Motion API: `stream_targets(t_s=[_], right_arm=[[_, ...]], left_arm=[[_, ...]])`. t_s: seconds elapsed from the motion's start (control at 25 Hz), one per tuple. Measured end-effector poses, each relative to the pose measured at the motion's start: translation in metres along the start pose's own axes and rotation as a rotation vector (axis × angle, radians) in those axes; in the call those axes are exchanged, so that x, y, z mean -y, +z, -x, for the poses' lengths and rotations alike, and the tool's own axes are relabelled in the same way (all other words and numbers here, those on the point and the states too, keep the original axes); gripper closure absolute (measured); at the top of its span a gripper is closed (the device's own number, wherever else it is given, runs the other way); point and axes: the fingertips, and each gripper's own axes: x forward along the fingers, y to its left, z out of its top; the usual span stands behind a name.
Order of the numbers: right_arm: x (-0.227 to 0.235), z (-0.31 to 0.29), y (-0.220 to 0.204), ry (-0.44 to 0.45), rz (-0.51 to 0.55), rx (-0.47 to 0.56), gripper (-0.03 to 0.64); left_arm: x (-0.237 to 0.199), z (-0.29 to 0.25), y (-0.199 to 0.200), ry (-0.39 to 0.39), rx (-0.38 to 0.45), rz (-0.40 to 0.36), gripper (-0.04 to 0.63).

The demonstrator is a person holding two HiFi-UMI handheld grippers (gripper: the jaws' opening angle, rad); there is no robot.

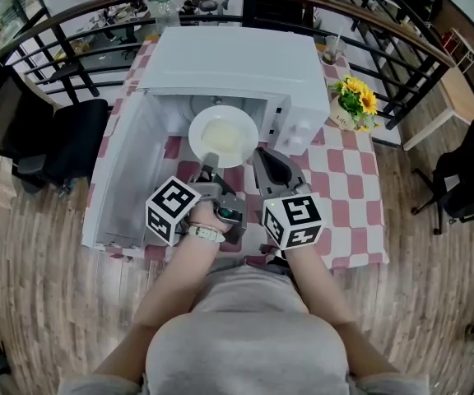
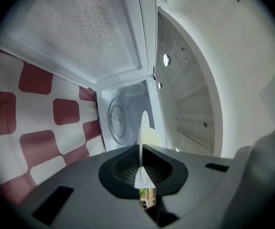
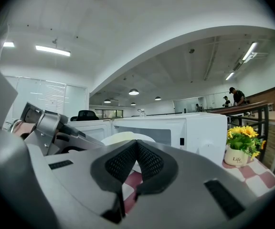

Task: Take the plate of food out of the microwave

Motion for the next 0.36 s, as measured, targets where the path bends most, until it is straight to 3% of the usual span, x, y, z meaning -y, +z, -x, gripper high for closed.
stream_targets(t_s=[0.36], right_arm=[[-0.0062,0.0006,0.0012,0.003,0.021,-0.005,0.594]], left_arm=[[0.0017,0.0021,0.0006,-0.006,-0.004,-0.010,0.583]])
